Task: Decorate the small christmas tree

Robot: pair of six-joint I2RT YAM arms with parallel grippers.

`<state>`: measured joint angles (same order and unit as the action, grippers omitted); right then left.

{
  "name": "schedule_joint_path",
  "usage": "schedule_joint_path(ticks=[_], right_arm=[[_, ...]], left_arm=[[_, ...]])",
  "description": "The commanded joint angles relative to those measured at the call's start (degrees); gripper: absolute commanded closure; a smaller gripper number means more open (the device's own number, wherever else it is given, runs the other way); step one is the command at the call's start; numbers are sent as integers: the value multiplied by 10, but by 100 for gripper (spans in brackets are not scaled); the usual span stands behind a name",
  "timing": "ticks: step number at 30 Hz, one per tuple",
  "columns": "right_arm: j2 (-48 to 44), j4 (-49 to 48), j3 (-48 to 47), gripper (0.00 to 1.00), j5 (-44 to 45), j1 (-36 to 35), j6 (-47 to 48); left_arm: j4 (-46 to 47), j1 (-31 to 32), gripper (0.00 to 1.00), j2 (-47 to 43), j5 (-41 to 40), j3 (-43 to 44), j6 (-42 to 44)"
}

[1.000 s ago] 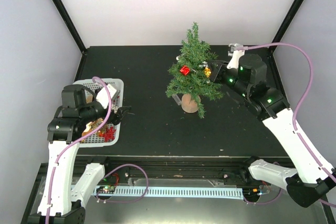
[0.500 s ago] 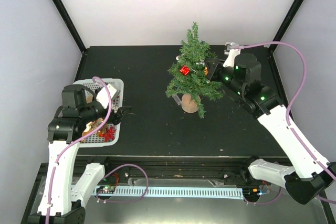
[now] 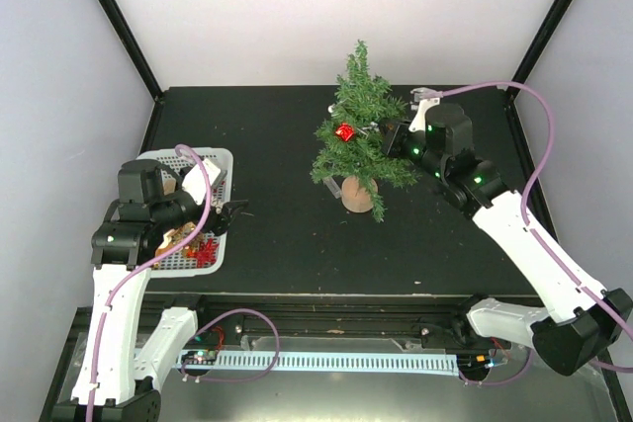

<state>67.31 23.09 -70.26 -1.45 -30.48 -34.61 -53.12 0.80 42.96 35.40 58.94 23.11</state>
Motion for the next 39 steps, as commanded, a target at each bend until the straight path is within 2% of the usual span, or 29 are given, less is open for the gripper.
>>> schedule_joint_path(ticks=[1,4,11,13,16,27,31,33,39], right_arm=[[-14,-4,-10,92,3,3,3],[-28,6,-21,81,4,3,8],[-53,35,-35,40,18,3,17],[-58,42,-36,34,19,3,19],[-64,53,-37,30,15,3,22],[-107,93,-25,28,28,3,48],[-127,157,-25,26,8,2,85],[-144,198,-26,21,-6,-4,108],[-234,297,-48,15,-35,-40,157]], left_arm=[[11,2,6,-8,7,-3,-7],[13,2,6,-9,6,-5,-8],[14,2,5,-9,0,-5,-9],[15,1,5,-8,0,-4,-9],[14,2,5,-10,-4,-5,-9],[13,2,5,-14,-20,-6,-9],[7,2,5,-14,-23,-6,-4],[2,2,5,-13,-23,-4,-1],[-38,2,5,-15,-21,19,14]])
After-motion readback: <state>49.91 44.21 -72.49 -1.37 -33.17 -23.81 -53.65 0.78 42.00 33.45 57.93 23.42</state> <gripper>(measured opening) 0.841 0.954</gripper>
